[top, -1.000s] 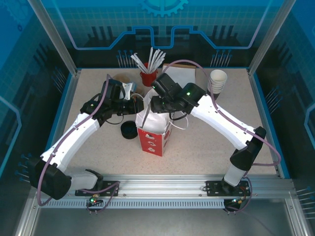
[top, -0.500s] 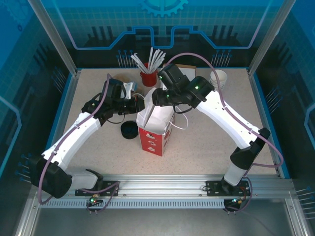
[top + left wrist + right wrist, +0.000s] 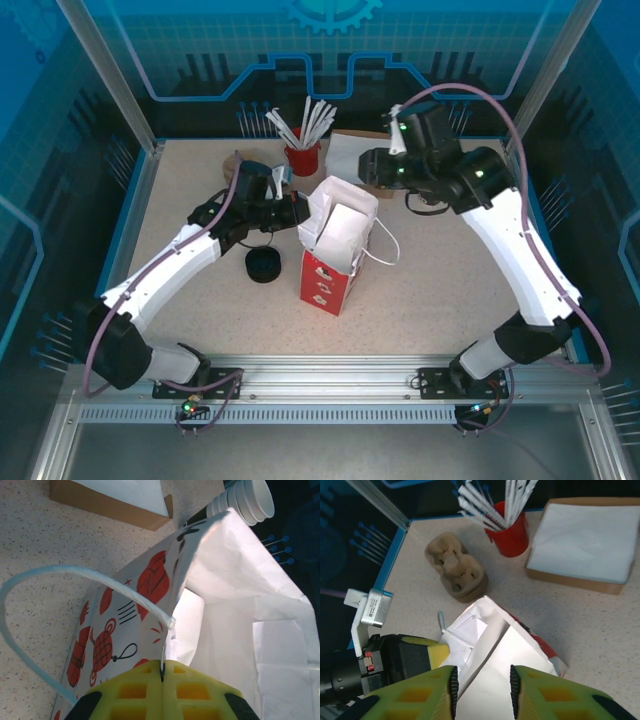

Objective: Pack the takeout coffee

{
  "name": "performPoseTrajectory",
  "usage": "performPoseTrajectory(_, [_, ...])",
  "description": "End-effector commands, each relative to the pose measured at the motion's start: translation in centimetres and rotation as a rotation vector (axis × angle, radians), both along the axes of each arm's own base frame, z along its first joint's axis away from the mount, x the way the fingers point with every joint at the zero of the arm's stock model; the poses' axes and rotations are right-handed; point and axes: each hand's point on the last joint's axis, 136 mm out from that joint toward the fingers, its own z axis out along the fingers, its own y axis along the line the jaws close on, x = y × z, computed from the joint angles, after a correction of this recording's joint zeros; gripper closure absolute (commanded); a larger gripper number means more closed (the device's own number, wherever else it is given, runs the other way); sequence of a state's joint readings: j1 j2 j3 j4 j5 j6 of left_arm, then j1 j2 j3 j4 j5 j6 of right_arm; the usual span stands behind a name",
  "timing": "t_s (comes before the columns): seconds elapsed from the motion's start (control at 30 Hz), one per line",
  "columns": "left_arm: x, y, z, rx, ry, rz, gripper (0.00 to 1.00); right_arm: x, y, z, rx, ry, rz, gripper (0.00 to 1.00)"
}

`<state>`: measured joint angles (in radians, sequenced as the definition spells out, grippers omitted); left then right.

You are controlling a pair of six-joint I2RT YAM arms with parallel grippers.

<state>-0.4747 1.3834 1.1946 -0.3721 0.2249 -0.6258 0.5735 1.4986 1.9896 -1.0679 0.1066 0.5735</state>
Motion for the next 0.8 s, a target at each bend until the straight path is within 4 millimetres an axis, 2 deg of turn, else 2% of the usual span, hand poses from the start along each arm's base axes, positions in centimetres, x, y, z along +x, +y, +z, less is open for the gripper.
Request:
performPoseTrajectory(0.0, [1.5, -0.4, 1.0, 0.002, -0.03, 0.063, 0.96, -0.5, -1.6, 0.1, 0.009, -0.006, -0.005, 0.64])
performPoseTrajectory(0.4, [4.9, -0.6, 1.5, 0.033, -0.065, 0.15, 0.95, 0.1, -8.1, -1.4, -0.006, -0.001, -0.153, 0.64])
performPoseTrajectory(0.5, [5.5, -0.9, 1.8, 0.033, -0.067, 0.147, 0.91, 0.2, -9.4, -2.2, 0.001, 0.013, -0.181, 0.64])
performPoseTrajectory(0.6, [5.8, -1.1, 2.0, 0.037, -0.063, 0.14, 0.8, 0.3, -10.4, -2.9, 0.012, 0.023, -0.202, 0.64])
performPoseTrajectory(0.77, [5.5, -1.7, 4.3, 0.022, -0.084, 0.094, 0.67, 0.4, -11.7, -3.6, 0.014, 0.037, -0.225, 0.64])
